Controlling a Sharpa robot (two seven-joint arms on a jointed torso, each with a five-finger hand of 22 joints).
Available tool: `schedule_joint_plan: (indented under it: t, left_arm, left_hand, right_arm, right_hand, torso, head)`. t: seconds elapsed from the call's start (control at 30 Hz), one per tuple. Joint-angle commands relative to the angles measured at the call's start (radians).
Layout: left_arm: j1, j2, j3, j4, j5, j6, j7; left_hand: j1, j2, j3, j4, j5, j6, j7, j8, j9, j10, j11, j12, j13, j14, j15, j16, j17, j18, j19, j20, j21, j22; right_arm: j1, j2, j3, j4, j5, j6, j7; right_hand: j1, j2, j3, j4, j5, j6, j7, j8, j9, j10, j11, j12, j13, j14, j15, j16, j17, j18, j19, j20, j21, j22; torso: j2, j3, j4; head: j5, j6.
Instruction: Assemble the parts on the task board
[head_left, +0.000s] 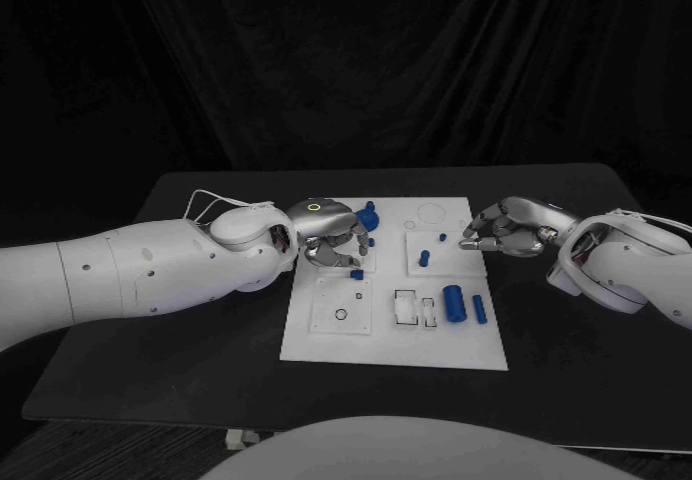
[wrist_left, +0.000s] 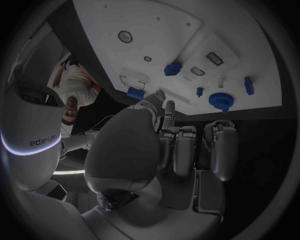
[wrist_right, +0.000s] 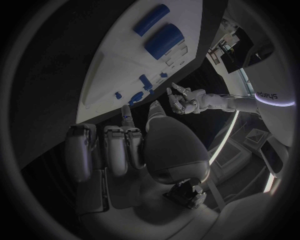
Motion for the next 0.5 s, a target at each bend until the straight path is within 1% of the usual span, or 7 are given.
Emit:
schedule_joint_plan:
  t: [0.03, 0.07, 0.13, 0.2, 0.27, 0.4, 0.5]
  left_arm:
    - [0.001, 0.0, 0.001, 0.013, 0.0, -0.04, 0.03]
    - [0.001, 0.001, 0.001, 0.015, -0.006, -0.03, 0.019]
    - [0.001, 0.003, 0.0, 0.016, -0.029, -0.013, 0.002]
    - [0.0, 0.007, 0.0, 0.016, -0.06, 0.005, -0.017]
    - [-0.002, 0.012, 0.0, 0.014, -0.084, 0.025, -0.037]
    - [-0.014, 0.018, 0.0, 0.016, -0.145, 0.048, -0.089]
    - [-0.019, 0.02, 0.0, 0.016, -0.18, 0.061, -0.127]
  left_hand:
    - [-0.033, 0.004, -0.015, 0.031, -0.001, -0.01, 0.003, -0.006, -0.005, 0.104, 0.01, 0.0, 0.263, 0.104, 0.008, 0.007, 0.263, -0.001, 0.044, 0.004, 0.006, 0.225]
    - [-0.053, 0.003, -0.027, 0.048, 0.006, -0.002, 0.003, -0.007, -0.007, 0.104, 0.014, 0.0, 0.263, 0.104, 0.011, 0.007, 0.263, -0.002, 0.045, 0.006, 0.007, 0.226]
    - [-0.059, 0.005, -0.039, 0.062, -0.007, 0.016, -0.001, -0.008, -0.008, 0.104, 0.011, 0.0, 0.263, 0.104, 0.01, 0.007, 0.263, -0.002, 0.048, 0.008, 0.011, 0.227]
    - [-0.061, 0.005, -0.047, 0.067, -0.011, 0.043, -0.01, 0.0, -0.004, 0.104, 0.006, 0.0, 0.263, 0.104, 0.006, 0.007, 0.263, -0.003, 0.051, 0.006, 0.016, 0.228]
    - [-0.059, -0.002, -0.062, 0.076, -0.024, 0.081, -0.024, 0.011, 0.005, 0.104, -0.006, 0.0, 0.263, 0.104, -0.003, 0.007, 0.263, -0.006, 0.058, -0.001, 0.028, 0.232]
    - [-0.061, -0.012, -0.076, 0.082, -0.032, 0.076, -0.022, 0.003, 0.007, 0.104, -0.007, 0.0, 0.263, 0.104, -0.006, 0.007, 0.263, -0.006, 0.058, -0.005, 0.027, 0.232]
    - [-0.07, -0.022, -0.095, 0.094, -0.056, 0.065, -0.017, -0.008, 0.009, 0.104, -0.004, 0.0, 0.263, 0.104, -0.005, 0.007, 0.263, -0.005, 0.057, -0.006, 0.023, 0.23]
  right_arm:
    - [-0.003, -0.001, 0.001, 0.004, -0.001, 0.001, -0.016]
    - [-0.003, -0.001, 0.001, 0.005, -0.001, 0.001, -0.016]
    - [-0.003, -0.001, 0.001, 0.006, -0.001, 0.001, -0.016]
    - [-0.003, -0.002, 0.001, 0.007, -0.001, 0.001, -0.015]
    - [-0.003, -0.003, 0.001, 0.008, -0.001, 0.0, -0.015]
    - [-0.003, -0.004, 0.001, 0.01, -0.001, 0.001, -0.014]
    - [-0.003, -0.005, 0.001, 0.01, -0.001, 0.001, -0.014]
  right_hand:
    - [0.012, -0.002, -0.001, -0.006, -0.003, 0.007, -0.001, 0.005, -0.001, 0.104, 0.004, 0.003, 0.263, 0.105, 0.008, 0.003, 0.263, -0.005, 0.086, 0.007, -0.003, 0.248]
    - [0.012, -0.002, -0.001, -0.006, -0.003, 0.007, -0.001, 0.005, -0.001, 0.104, 0.004, 0.003, 0.263, 0.105, 0.008, 0.003, 0.263, -0.005, 0.086, 0.007, -0.003, 0.248]
    - [0.012, -0.002, -0.001, -0.006, -0.003, 0.007, -0.001, 0.005, -0.001, 0.104, 0.004, 0.003, 0.263, 0.105, 0.008, 0.003, 0.263, -0.005, 0.086, 0.007, -0.003, 0.248]
    - [0.012, -0.002, -0.001, -0.006, -0.003, 0.007, -0.001, 0.005, -0.001, 0.104, 0.004, 0.003, 0.263, 0.105, 0.008, 0.003, 0.263, -0.005, 0.086, 0.007, -0.003, 0.248]
    - [0.012, -0.002, -0.001, -0.006, -0.003, 0.007, -0.001, 0.005, -0.001, 0.104, 0.004, 0.003, 0.263, 0.105, 0.008, 0.003, 0.263, -0.005, 0.086, 0.007, -0.003, 0.248]
    - [0.012, -0.002, -0.001, -0.006, -0.003, 0.007, -0.001, 0.005, -0.001, 0.104, 0.004, 0.003, 0.263, 0.105, 0.008, 0.003, 0.263, -0.005, 0.086, 0.007, -0.003, 0.248]
    - [0.012, -0.002, -0.001, -0.006, -0.003, 0.007, -0.001, 0.005, -0.001, 0.104, 0.004, 0.003, 0.263, 0.105, 0.008, 0.003, 0.263, -0.005, 0.086, 0.007, -0.003, 0.248]
  torso:
    - [0.002, 0.0009, -0.0007]
    - [0.002, 0.0006, -0.0002]
    - [0.004, -0.001, 0.0004]
    - [0.004, -0.0015, 0.0005]
    - [0.005, -0.002, 0.0006]
    - [0.005, -0.0028, 0.0007]
    - [0.004, -0.0032, 0.0005]
  head:
    - [-0.001, 0.0]
    - [-0.002, 0.0]
    - [-0.004, 0.0]
    - [-0.004, 0.0]
    - [-0.004, 0.0]
    - [-0.007, 0.0]
    - [-0.005, 0.0]
